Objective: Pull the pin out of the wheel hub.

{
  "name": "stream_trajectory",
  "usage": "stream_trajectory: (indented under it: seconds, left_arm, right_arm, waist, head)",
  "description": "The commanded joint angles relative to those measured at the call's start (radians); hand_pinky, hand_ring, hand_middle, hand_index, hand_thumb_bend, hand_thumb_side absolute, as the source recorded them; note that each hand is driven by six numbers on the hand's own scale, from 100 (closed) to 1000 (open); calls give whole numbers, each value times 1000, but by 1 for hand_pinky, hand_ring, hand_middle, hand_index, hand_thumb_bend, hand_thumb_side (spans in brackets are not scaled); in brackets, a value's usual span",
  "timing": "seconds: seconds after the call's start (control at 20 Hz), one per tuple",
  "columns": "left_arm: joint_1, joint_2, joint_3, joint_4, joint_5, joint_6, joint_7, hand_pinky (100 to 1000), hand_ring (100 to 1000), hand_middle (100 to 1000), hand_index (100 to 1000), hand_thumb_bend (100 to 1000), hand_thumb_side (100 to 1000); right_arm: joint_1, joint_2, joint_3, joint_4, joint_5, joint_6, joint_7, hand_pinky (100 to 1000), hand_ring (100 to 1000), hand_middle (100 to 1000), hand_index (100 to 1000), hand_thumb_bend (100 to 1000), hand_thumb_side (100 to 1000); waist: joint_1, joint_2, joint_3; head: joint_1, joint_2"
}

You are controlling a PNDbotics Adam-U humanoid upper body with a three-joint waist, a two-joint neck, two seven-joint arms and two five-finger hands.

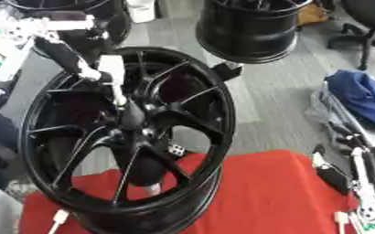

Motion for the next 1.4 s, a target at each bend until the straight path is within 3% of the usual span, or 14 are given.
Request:
stream_trajectory:
  seconds: [0.05, 0.3, 0.5, 0.7, 0.9, 1.1, 1.25, 1.4]
  left_arm:
    - [-36, 56, 37, -46, 33, -87, -95, 682, 416, 340, 484, 488, 270]
    - [-41, 135, 85, -118, 84, -62, -47, 689, 415, 340, 485, 493, 273]
    - [4, 253, 135, -187, 133, -37, 1, 697, 420, 345, 489, 497, 271]
    - [140, 383, 207, -231, 170, -4, 71, 687, 420, 345, 490, 500, 268]
    - [319, 467, 274, -173, 178, 25, 122, 670, 423, 353, 497, 498, 263]
    - [437, 463, 308, -16, 140, 48, 158, 654, 433, 369, 511, 500, 259]
    - [475, 408, 312, 104, 102, 57, 188, 659, 492, 446, 576, 520, 268]
    - [483, 347, 313, 189, 50, 64, 230, 705, 672, 670, 774, 623, 334]
  right_arm:
    - [-6, -11, -5, -9, -3, 0, 0, 751, 838, 1000, 896, 100, 264]
    - [-1, -13, -10, -8, -2, 1, -3, 751, 838, 1000, 896, 100, 265]
    - [5, -18, -18, -7, 0, 4, -10, 751, 838, 1000, 896, 100, 266]
    - [7, -20, -24, -6, 3, 6, -16, 751, 838, 1000, 896, 100, 268]
    - [8, -21, -28, -6, 4, 7, -21, 751, 838, 1000, 896, 100, 268]
    - [9, -20, -29, -7, 3, 7, -21, 751, 838, 1000, 896, 100, 268]
    - [10, -17, -28, -6, 1, 8, -20, 751, 838, 1000, 896, 100, 266]
    - [8, -12, -27, -7, 1, 7, -18, 751, 838, 1000, 896, 100, 266]
  waist:
    - [-1, -15, 2]
    - [3, -20, 10]
    - [13, -25, 22]
    - [21, -27, 34]
    - [23, -27, 42]
    - [19, -26, 46]
    - [13, -24, 49]
    - [4, -22, 50]
  head:
    - [-2, -2]
    - [-3, -2]
    - [-4, -2]
    - [-3, -2]
    - [-4, -2]
    - [-6, -2]
    - [-7, -2]
    - [-6, -2]
